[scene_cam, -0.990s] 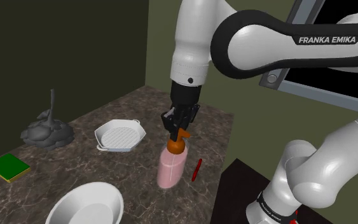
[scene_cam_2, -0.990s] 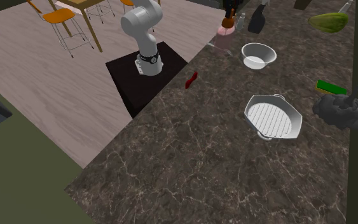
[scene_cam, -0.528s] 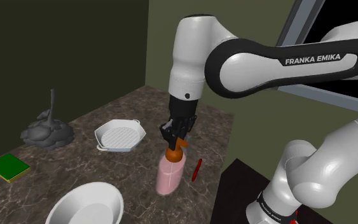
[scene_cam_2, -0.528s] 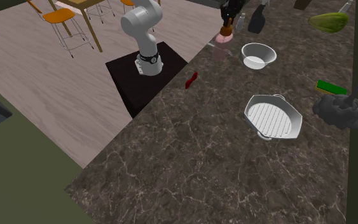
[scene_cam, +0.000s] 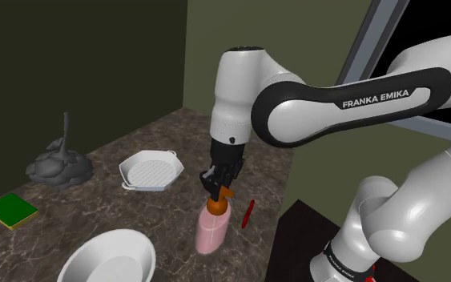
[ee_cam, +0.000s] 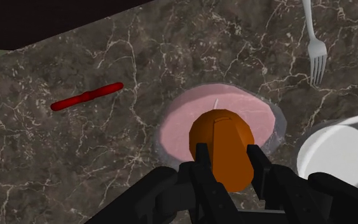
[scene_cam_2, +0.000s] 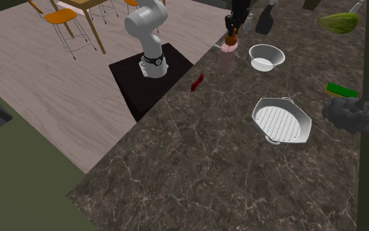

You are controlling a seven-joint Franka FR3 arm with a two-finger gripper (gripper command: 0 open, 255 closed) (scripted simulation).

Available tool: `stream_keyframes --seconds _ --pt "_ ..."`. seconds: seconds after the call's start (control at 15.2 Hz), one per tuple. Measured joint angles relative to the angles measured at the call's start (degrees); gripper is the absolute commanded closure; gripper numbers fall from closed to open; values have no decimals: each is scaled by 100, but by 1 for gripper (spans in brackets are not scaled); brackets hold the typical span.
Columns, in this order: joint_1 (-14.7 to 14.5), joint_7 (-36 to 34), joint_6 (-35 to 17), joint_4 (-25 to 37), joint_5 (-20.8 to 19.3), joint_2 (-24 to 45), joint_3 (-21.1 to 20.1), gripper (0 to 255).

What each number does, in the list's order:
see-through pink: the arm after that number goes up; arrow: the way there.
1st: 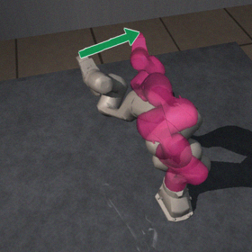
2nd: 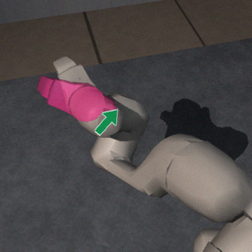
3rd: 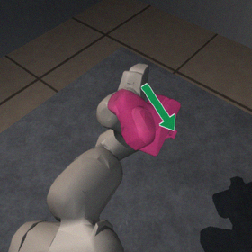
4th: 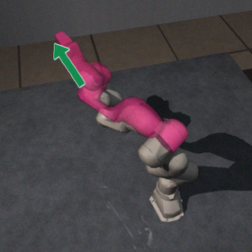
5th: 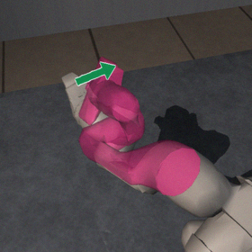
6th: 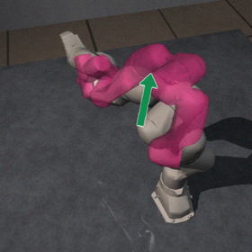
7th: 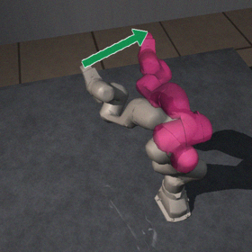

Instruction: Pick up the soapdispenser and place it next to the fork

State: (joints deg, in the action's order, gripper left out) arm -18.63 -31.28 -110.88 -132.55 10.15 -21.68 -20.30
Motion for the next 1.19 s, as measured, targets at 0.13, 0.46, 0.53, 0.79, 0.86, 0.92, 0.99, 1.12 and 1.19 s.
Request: stream_keyframes --seconds 0.13,0.46,0.53,0.79,0.86,0.92,0.99,1.12,1.19 --pt "-10 -10 -146 -119 11 25 -26 255" --pt "-13 -10 -539 -389 18 150 -78 255" --pt "-11 4 -620 -457 20 165 -79 255" --pt "-9 -9 -856 -585 14 274 -115 255" --pt "-9 -9 -867 -592 14 278 -117 255" --pt "-9 -9 -873 -596 14 279 -118 255" --pt "-9 -9 -876 -598 14 280 -118 255" --pt "-9 -9 -878 -599 14 281 -118 255" --pt "-9 -9 -879 -599 14 281 -118 0"
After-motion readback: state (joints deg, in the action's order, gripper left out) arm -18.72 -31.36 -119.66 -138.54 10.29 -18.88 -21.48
